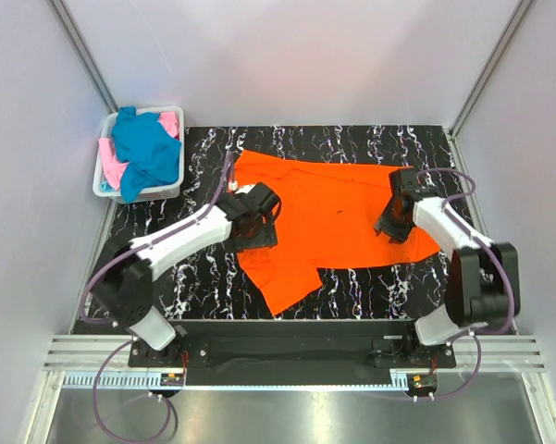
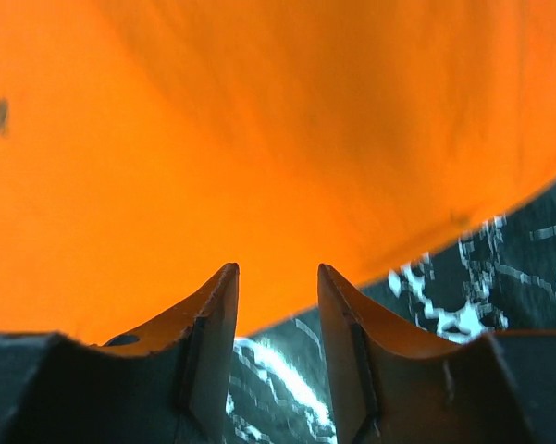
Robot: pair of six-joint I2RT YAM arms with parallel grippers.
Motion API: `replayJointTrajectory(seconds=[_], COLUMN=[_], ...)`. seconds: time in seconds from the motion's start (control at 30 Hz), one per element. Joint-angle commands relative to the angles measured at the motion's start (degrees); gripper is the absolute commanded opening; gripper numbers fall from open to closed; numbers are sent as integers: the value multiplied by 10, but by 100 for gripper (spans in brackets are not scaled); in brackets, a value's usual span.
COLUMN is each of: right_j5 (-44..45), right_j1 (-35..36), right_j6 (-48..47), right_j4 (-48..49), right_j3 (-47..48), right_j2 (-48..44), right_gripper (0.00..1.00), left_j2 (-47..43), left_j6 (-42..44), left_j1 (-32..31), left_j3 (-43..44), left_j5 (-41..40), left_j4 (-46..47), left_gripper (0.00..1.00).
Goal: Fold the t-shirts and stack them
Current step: Flatten the tshirt out
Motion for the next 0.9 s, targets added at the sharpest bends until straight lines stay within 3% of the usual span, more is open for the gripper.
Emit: replayJointTrajectory(seconds=[0.0,0.23,0.53,0.87], right_j5=[41,47,23,3], right_j1=[2,2,7,63], right_j6=[-21,-40,-39,10], right_j4=[-4,-3,5,42], right_j3=[50,96,59,-56], right_j2=[68,135,149,123], right_gripper=[47,47,45,41], left_j2=[59,136,202,148], left_j6=[33,55,45,13], left_j1=[-2,5,17,16], left_j3=[34,65,30,-80], left_j5=[10,14,23,21], left_j4=[34,73,76,77], left_gripper=[77,77,79,79])
